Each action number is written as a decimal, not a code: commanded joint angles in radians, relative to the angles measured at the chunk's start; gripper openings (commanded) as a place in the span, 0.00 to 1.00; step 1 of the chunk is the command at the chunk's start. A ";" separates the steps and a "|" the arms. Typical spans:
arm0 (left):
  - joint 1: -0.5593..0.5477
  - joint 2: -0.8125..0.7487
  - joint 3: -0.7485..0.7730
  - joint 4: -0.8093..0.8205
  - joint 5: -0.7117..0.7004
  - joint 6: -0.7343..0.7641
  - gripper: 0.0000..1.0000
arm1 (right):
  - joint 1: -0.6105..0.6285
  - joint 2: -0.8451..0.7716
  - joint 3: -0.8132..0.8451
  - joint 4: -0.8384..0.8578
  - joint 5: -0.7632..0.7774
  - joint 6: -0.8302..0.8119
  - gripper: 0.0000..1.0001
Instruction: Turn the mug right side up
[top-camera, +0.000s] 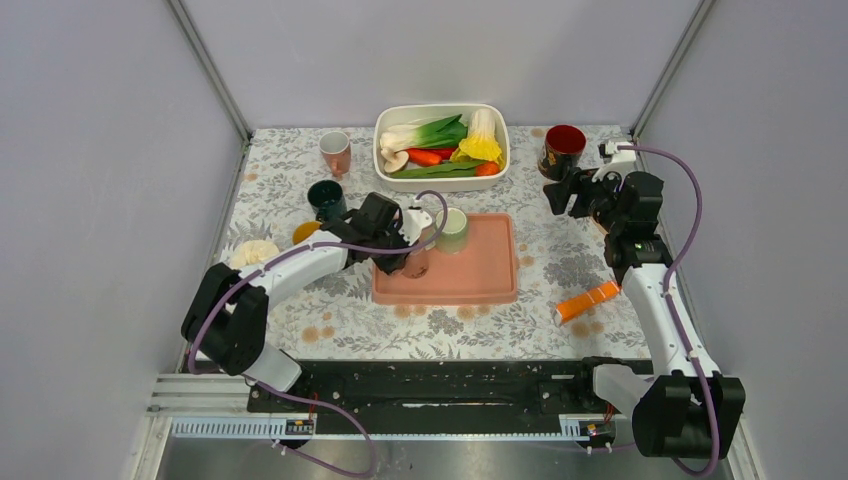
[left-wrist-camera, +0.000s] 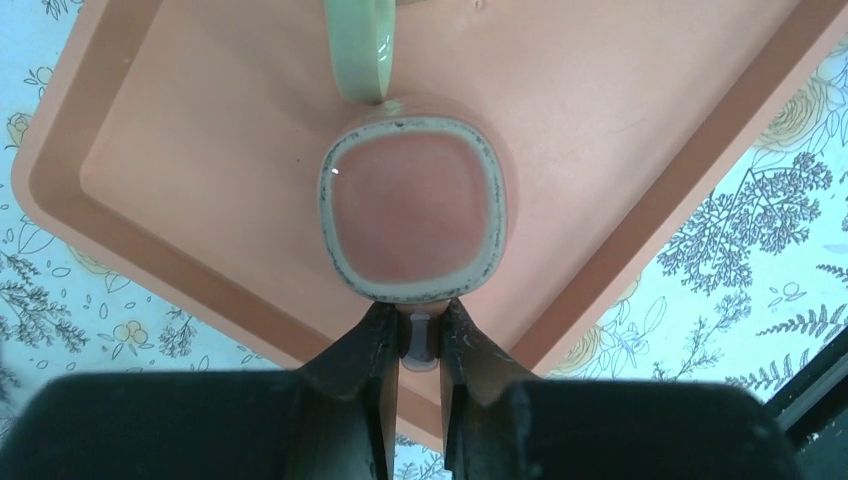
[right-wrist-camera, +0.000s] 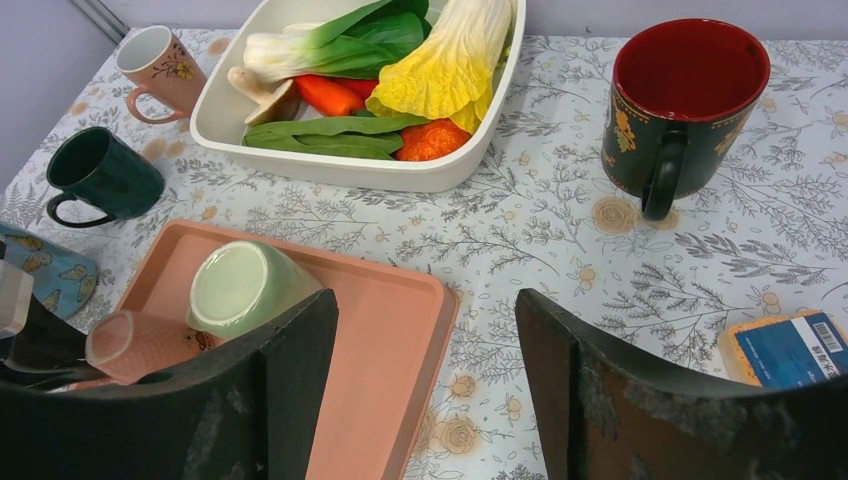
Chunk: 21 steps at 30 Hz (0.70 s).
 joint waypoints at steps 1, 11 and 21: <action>0.002 -0.040 0.078 -0.027 -0.020 0.034 0.00 | 0.008 -0.017 0.001 0.060 -0.066 0.021 0.74; 0.107 -0.116 0.370 -0.154 0.157 0.030 0.00 | 0.026 -0.036 0.027 0.146 -0.265 0.109 0.75; 0.184 -0.090 0.632 -0.076 0.376 -0.180 0.00 | 0.124 0.015 0.065 0.372 -0.383 0.364 0.75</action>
